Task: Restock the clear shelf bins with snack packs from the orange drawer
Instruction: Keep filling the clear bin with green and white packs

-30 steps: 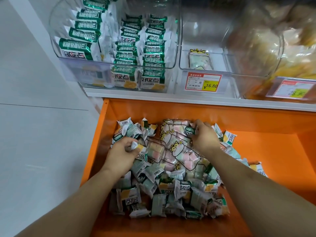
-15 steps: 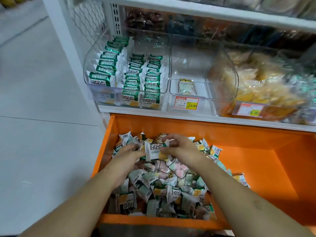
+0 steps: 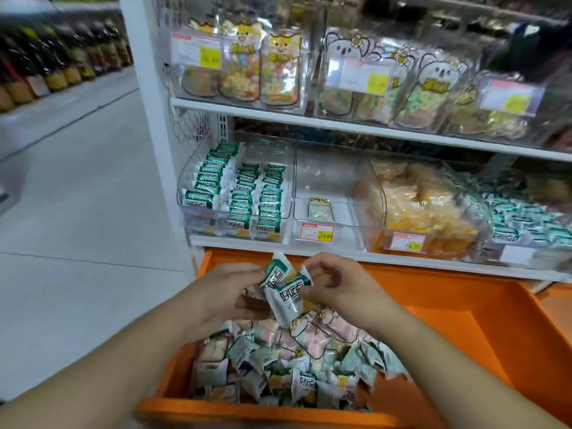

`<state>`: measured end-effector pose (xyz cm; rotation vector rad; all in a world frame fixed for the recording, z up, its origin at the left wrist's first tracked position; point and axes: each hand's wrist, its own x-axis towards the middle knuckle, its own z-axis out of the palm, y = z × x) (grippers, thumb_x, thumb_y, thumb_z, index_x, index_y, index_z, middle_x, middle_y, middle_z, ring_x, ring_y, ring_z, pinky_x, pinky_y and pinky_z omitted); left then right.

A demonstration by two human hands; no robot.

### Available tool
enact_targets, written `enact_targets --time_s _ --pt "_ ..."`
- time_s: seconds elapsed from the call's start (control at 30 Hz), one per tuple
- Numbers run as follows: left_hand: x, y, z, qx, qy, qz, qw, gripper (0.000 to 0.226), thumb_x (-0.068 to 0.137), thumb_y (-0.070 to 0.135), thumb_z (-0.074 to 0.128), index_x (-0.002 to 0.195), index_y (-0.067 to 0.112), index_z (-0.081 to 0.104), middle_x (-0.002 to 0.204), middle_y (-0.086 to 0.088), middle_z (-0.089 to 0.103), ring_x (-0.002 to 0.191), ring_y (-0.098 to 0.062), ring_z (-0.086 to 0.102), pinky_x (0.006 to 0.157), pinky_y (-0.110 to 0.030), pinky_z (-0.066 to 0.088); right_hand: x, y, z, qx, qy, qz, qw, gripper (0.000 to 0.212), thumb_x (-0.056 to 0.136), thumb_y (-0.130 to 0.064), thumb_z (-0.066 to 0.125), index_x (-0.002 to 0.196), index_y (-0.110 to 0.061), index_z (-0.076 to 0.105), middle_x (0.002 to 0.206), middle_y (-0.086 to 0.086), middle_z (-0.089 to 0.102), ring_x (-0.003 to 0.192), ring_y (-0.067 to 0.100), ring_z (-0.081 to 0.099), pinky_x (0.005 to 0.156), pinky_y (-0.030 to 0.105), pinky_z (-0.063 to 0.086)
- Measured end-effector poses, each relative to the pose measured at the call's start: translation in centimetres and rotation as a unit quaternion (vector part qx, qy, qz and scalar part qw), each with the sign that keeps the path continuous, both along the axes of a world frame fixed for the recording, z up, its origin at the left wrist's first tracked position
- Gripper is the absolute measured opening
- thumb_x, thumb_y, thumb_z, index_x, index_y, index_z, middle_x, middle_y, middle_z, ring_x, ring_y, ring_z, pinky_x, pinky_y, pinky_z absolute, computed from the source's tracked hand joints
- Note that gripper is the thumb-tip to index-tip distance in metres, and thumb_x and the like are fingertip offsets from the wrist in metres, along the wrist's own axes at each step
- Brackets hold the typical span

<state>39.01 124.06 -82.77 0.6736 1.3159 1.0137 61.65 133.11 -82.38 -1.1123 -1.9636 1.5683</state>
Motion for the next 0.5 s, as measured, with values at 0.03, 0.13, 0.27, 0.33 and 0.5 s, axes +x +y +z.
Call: enact_targets --time_s 0.03,0.13,0.27,0.33,0.5 --pt "-0.3 -0.1 0.3 -0.005 0.004 -0.013 1.000 0.023 0.105 0.019 0.061 0.115 0.008 0.078 0.112 -0.020 0.077 0.093 -0.039 0.075 0.089 -0.048 0.063 0.0 -0.2 0.1 0.009 0.001 0.000 1.000 0.029 0.085 -0.013 0.087 0.109 -0.022 0.072 0.109 0.024 0.063 0.075 0.022 0.061 0.075 0.040 0.057" --pt "-1.1 -0.3 1.0 -0.012 0.027 -0.077 0.997 0.032 0.103 0.032 0.062 0.121 0.009 0.075 0.114 -0.014 0.078 0.093 -0.033 0.074 0.088 -0.045 0.061 -0.6 -0.8 -0.3 0.040 -0.015 -0.011 0.999 0.029 0.085 -0.017 0.088 0.108 -0.026 0.071 0.102 0.007 0.067 0.077 0.022 0.067 0.079 0.040 0.063" --pt "-1.6 0.3 0.2 -0.012 0.117 -0.148 0.982 0.037 0.087 0.040 0.081 0.114 0.015 0.079 0.109 -0.012 0.075 0.093 -0.020 0.069 0.081 -0.033 0.061 -2.5 -1.1 -1.7 0.089 -0.040 -0.019 0.995 0.027 0.085 -0.029 0.088 0.105 -0.031 0.069 0.093 -0.005 0.068 0.081 0.018 0.067 0.076 0.041 0.062" --pt "-1.8 1.0 -1.1 -0.014 0.159 -0.148 0.976 0.029 0.087 0.034 0.084 0.110 0.016 0.078 0.098 -0.008 0.073 0.087 -0.018 0.069 0.079 -0.032 0.062 -3.3 -0.9 -2.8 0.107 -0.054 -0.024 0.993 0.026 0.087 -0.030 0.085 0.106 -0.031 0.067 0.091 -0.008 0.067 0.079 0.009 0.065 0.072 0.034 0.060" --pt "-2.8 2.6 -5.4 -0.076 0.285 -0.145 0.944 0.041 0.083 0.045 0.086 0.114 0.022 0.072 0.104 -0.002 0.074 0.093 -0.023 0.073 0.078 -0.041 0.066 -2.9 1.1 -8.1 0.025 -0.109 -0.058 0.992 0.009 0.099 -0.030 0.070 0.107 -0.029 0.067 0.099 0.003 0.070 0.082 0.020 0.070 0.075 0.042 0.058"
